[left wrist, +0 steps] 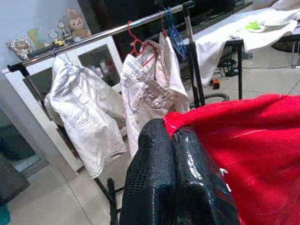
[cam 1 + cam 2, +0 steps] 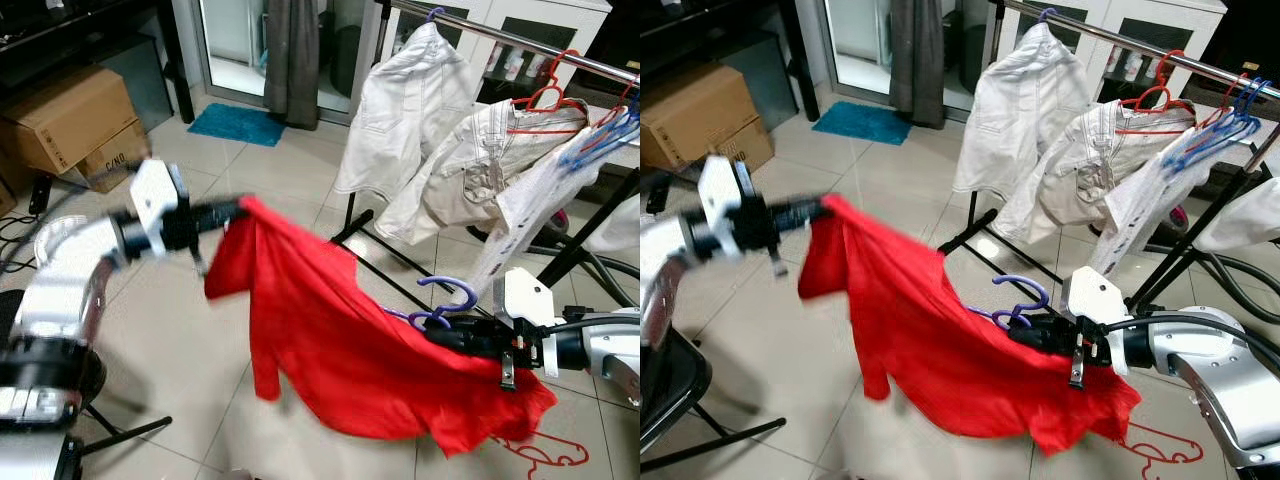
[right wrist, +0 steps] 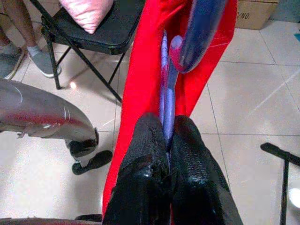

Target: Hang hanger

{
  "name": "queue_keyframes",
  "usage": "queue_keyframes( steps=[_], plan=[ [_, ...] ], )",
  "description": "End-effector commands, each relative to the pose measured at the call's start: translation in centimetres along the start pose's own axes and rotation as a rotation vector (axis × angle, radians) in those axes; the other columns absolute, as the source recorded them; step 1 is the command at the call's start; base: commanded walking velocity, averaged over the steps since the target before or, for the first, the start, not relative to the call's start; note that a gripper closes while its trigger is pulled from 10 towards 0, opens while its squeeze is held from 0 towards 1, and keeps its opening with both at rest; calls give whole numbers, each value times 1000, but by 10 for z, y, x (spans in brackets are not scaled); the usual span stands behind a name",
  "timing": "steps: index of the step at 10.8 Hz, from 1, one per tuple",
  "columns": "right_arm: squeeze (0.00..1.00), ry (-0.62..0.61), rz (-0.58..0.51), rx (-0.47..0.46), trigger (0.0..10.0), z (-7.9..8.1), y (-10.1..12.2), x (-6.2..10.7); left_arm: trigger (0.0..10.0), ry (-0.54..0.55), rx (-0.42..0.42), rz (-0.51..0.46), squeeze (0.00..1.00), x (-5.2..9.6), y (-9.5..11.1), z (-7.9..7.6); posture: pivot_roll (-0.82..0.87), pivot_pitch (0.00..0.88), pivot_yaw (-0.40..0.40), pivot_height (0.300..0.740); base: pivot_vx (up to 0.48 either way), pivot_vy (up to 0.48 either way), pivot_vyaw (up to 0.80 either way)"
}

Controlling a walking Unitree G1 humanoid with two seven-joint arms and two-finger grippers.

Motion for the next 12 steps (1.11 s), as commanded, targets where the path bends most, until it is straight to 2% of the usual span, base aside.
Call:
queue_keyframes(
  steps=[1,4,5,6,7,8,11,12],
  plan=[
    [0,2,-2,20,0,2,5,6,0,3,-3,25,0,2,-4,0,1,19,-21,740,0,0,0],
    [0,16,-15,21,0,4,8,7,0,-58,49,54,0,-5,-17,-17,-3,24,-19,740,0,0,0],
    [0,12,-16,21,0,3,8,9,0,-89,70,32,0,-6,-16,-22,-3,24,-19,740,0,0,0],
    [0,11,-16,21,0,3,8,9,5647,-107,75,44,0,-5,-16,-24,-3,24,-19,740,0,0,0],
    [0,14,-18,21,0,3,8,9,10000,-111,59,98,0,-5,-23,-25,-1,24,-22,740,0,0,0],
    [0,17,-19,21,0,3,9,8,10000,-72,88,146,1000,-4,-29,-20,-3,25,-20,740,0,0,0],
    [0,29,-13,13,0,5,8,9,10000,41,6,356,1000,11,-49,-5,-1,26,-22,740,0,0,0],
    [0,29,-12,12,0,5,8,9,10000,102,24,328,1000,11,-46,2,-1,26,-23,740,0,0,0]
  ],
)
Point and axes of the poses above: a point about 5 cm out from each wrist's last joint towards the gripper, its own x axis pointing back from the gripper into the wrist, its own y axis along the axis of the wrist's last joint, z = x × y, the point moved 1 cm from there along -x, pointing out of the wrist towards the gripper, and after that the axes turned 15 degrees about -x, right-handed, at the moved point
